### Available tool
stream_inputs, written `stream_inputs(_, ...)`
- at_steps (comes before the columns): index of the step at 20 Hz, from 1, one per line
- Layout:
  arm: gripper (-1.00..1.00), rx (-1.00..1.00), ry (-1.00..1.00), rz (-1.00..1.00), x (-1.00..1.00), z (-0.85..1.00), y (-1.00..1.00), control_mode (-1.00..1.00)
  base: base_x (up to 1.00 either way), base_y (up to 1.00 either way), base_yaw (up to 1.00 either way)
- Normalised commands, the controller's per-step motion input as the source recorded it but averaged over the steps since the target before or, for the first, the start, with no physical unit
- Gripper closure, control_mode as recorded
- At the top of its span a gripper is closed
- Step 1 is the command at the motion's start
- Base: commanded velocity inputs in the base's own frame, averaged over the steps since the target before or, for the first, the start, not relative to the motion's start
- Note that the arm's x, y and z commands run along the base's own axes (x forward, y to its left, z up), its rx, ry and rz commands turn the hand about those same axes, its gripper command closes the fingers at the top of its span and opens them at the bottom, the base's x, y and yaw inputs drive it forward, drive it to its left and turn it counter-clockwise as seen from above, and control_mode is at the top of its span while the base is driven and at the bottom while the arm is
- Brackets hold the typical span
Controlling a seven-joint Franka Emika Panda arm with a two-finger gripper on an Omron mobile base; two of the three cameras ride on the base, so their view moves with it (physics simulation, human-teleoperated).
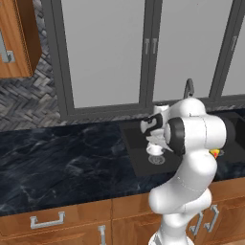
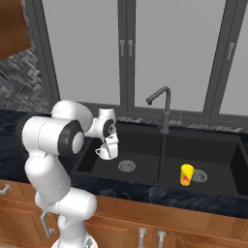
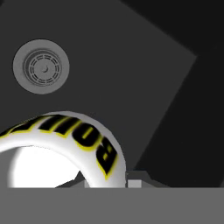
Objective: Move any existing items from the left basin to the right basin for drying. Then move the mug from the counter to the left basin of the sink for washing.
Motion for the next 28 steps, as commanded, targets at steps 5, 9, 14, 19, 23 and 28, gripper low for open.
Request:
stream_inputs(5, 1.00, 0.00, 0.00, 0.00, 0.09, -0.41, -0.11, -1.00, 0.00, 0.00, 0.00)
stream_inputs(9, 1.00, 0.00, 0.00, 0.00, 0.14, -0.46, -0.03, -1.00, 0.00, 0.00, 0.00)
stream_inputs(14, 1.00, 0.00, -0.01, 0.00, 0.14, -0.37, -0.01, -1.00, 0.00, 0.00, 0.00)
stream_inputs(19, 1.00, 0.00, -0.02, 0.00, 0.10, -0.31, -0.05, -1.00, 0.00, 0.00, 0.00)
stream_inputs(23, 1.00, 0.00, -0.01, 0.00, 0.12, -0.29, -0.05, -1.00, 0.00, 0.00, 0.00)
stream_inputs(28, 1.00, 0.00, -0.02, 0.00, 0.19, -0.25, -0.03, -1.00, 0.00, 0.00, 0.00)
